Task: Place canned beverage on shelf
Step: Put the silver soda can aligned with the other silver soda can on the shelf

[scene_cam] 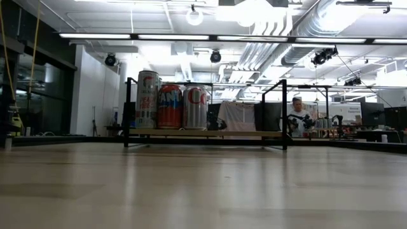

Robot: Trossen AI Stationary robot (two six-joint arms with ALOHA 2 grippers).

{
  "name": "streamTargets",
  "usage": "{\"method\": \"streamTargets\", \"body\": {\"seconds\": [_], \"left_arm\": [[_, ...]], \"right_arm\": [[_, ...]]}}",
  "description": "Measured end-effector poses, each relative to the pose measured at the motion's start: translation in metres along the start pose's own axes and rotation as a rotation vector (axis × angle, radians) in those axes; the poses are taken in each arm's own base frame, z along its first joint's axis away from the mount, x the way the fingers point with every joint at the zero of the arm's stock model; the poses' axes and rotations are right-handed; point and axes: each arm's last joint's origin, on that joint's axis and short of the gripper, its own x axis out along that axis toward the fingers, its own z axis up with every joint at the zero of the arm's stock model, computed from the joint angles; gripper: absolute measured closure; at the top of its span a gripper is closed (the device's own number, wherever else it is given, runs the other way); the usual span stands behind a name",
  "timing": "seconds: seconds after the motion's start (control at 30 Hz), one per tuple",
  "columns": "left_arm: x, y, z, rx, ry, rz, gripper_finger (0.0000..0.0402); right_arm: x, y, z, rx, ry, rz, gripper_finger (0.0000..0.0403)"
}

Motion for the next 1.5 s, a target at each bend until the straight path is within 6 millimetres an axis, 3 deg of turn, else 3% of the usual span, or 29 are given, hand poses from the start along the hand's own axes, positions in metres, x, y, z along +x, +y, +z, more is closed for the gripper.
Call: {"method": "streamTargets", "body": {"seconds": [0.2,0.37,0.47,0.67,0.83,0.97,1.07,1.17,1.3,1.5], "left_arm": [[-0.009,0.003,0.001,0.037,0.081,0.044,0.0079],[-0.035,0.007,0.015,0.106,0.152,0.160,0.0078],[-0.054,0.006,0.025,0.151,0.171,0.250,0.0077],[-0.083,0.003,0.037,0.183,0.197,0.352,0.0077],[-0.091,0.000,0.041,0.158,0.184,0.354,0.0077],[-0.090,0.000,0.040,0.145,0.187,0.355,0.0077],[-0.090,0.001,0.039,0.113,0.196,0.357,0.0077],[-0.090,0.001,0.037,0.086,0.211,0.362,0.0077],[-0.091,0.002,0.035,0.076,0.235,0.369,0.0077],[-0.091,0.002,0.033,0.076,0.244,0.373,0.0077]], "right_arm": [[-0.007,-0.003,0.008,-0.042,0.041,-0.020,0.0118],[-0.029,-0.003,0.034,-0.129,0.117,-0.066,0.0118],[-0.043,-0.004,0.038,-0.187,0.230,-0.116,0.0118],[-0.061,-0.014,0.018,-0.297,0.525,-0.299,0.0118],[-0.060,-0.032,-0.017,-0.364,0.758,-0.398,0.0118],[-0.048,-0.054,-0.038,-0.411,0.818,-0.426,0.0118],[-0.044,-0.083,-0.054,-0.447,0.901,-0.491,0.0118],[-0.045,-0.106,-0.055,-0.434,0.930,-0.522,0.0118],[-0.049,-0.123,-0.050,-0.377,0.935,-0.490,0.0118],[-0.085,-0.130,-0.062,-0.325,0.936,-0.525,0.0118]]}}
